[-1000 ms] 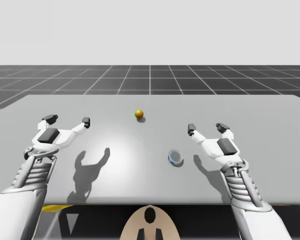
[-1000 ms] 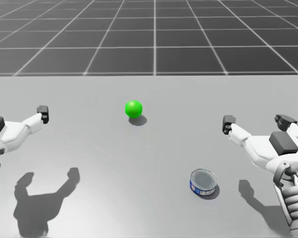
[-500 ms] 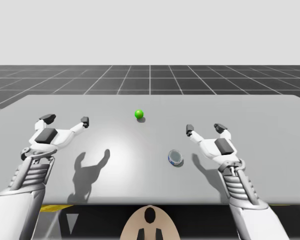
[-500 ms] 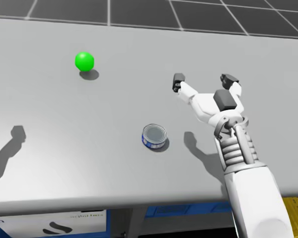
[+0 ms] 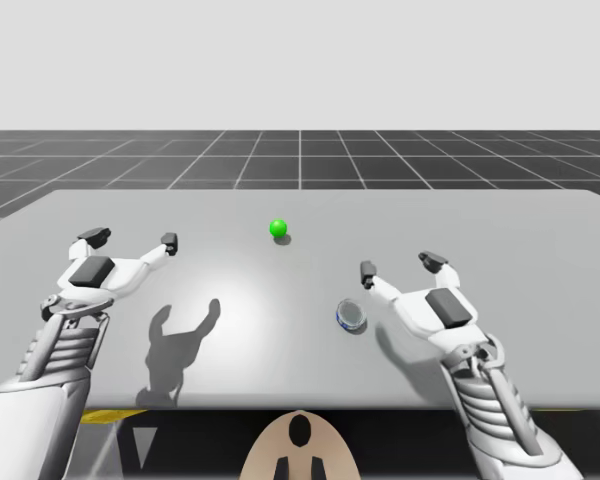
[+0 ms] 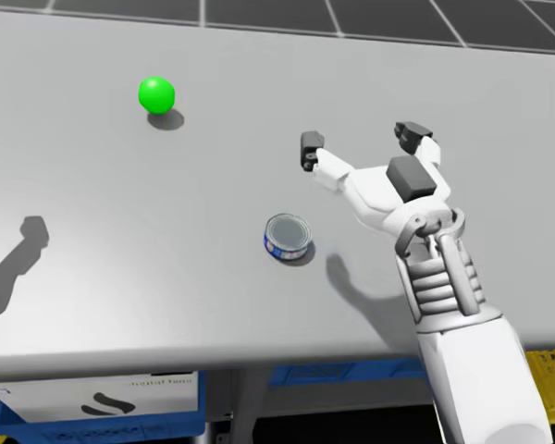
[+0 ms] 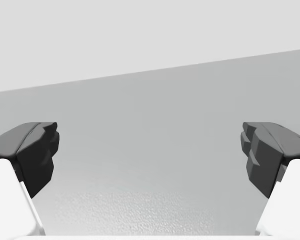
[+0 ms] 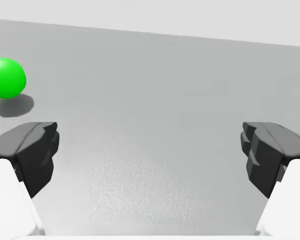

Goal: Watch the red light. When it turns green, pick up the object.

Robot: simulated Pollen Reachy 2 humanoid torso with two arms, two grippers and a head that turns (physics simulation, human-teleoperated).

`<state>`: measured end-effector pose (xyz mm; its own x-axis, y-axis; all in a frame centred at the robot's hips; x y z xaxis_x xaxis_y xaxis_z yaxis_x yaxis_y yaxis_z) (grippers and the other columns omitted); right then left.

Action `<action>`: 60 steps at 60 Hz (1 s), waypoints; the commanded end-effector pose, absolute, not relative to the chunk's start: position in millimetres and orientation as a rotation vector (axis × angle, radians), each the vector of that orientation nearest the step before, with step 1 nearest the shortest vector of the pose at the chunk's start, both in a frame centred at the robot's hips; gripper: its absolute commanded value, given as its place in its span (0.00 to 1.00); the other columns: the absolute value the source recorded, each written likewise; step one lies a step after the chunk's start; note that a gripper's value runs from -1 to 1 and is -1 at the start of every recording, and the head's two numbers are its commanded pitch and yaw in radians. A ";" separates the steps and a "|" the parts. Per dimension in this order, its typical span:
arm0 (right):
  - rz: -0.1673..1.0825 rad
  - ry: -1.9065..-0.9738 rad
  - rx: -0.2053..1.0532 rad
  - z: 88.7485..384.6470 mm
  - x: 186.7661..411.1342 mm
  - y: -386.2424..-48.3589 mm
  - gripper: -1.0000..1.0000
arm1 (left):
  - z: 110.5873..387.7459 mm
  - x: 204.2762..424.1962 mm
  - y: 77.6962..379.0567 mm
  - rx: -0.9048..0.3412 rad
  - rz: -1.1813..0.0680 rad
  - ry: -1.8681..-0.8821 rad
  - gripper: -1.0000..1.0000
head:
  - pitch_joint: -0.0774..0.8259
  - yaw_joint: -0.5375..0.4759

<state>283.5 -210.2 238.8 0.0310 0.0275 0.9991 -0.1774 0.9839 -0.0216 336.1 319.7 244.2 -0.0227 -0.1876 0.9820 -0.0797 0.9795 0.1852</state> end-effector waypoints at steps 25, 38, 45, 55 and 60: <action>0.376 -1.408 0.274 188.4 212.8 -173.7 0.00 | 241.3 337.0 318.4 0.210 -0.086 -1.585 0.00 | 0.88 0.36; 0.369 -1.321 0.305 163.0 223.8 -174.0 0.00 | 241.0 337.6 318.0 0.213 -0.088 -1.583 0.00 | 0.88 0.36; 0.334 -1.299 0.320 157.5 236.0 -174.1 0.00 | 240.8 338.0 317.4 0.211 -0.087 -1.583 0.00 | 0.88 0.37; 0.336 -1.249 0.324 149.7 253.9 -170.7 0.00 | 240.6 338.8 317.7 0.211 -0.087 -1.583 0.00 | 0.88 0.37; 0.336 -1.228 0.336 145.2 263.3 -166.2 0.00 | 240.5 339.1 317.5 0.211 -0.087 -1.582 0.00 | 0.88 0.37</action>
